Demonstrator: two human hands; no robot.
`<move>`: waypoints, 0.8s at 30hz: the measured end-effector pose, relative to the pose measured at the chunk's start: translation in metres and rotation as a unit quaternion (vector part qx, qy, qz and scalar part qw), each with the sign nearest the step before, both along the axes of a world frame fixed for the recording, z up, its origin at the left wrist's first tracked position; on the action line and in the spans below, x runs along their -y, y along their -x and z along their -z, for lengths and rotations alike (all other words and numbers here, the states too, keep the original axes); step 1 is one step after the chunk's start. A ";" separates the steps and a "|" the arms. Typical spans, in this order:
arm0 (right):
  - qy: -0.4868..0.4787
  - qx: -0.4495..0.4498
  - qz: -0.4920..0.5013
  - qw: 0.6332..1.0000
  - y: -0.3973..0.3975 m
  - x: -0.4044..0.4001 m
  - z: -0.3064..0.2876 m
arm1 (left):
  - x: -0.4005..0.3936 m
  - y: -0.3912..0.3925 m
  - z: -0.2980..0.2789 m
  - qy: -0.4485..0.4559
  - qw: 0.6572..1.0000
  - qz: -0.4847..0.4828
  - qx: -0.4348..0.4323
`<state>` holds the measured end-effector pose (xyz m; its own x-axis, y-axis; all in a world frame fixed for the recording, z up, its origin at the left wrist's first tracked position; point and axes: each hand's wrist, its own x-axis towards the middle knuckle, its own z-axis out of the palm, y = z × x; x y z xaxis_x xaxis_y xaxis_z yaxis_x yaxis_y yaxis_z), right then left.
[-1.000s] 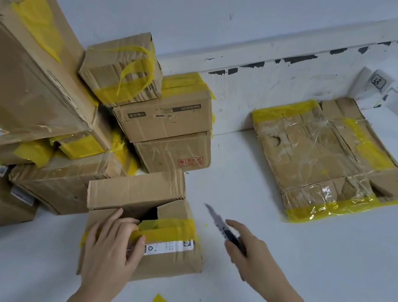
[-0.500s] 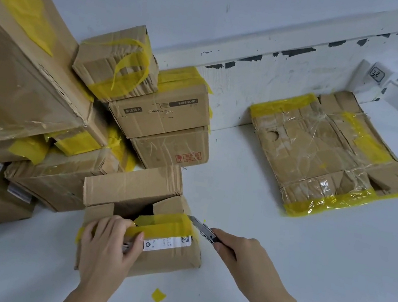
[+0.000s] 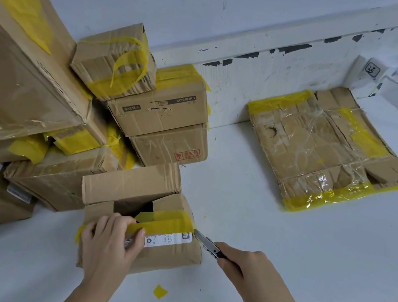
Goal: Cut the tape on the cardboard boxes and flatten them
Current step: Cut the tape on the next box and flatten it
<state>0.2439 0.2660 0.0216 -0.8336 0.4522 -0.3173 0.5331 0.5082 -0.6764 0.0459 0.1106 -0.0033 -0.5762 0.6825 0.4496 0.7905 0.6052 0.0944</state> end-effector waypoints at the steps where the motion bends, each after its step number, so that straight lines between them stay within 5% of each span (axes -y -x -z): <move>1: 0.003 -0.002 -0.001 1.000 -0.002 0.002 0.000 | 0.000 0.000 0.001 0.001 1.000 0.000 -0.004; 8: 0.028 -0.007 -0.003 1.000 -0.015 0.001 0.007 | 0.000 0.002 0.003 -0.021 0.999 0.014 -0.025; 11: 0.052 -0.024 0.100 0.993 -0.016 -0.006 0.028 | 0.001 0.002 0.004 -0.035 0.998 0.020 -0.039; 17: -0.110 0.129 0.147 0.974 0.009 -0.014 0.084 | 0.003 0.004 0.007 -0.062 0.995 0.036 -0.065; 24: -0.197 0.205 0.084 0.955 0.028 -0.011 0.111 | 0.004 0.005 0.009 -0.074 0.993 0.045 -0.079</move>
<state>0.2157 0.2765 -0.0896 -0.5811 0.7201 -0.3792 0.8083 0.5648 -0.1663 0.0411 0.1069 -0.0122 -0.4305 0.6471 0.6292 0.8527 0.5201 0.0485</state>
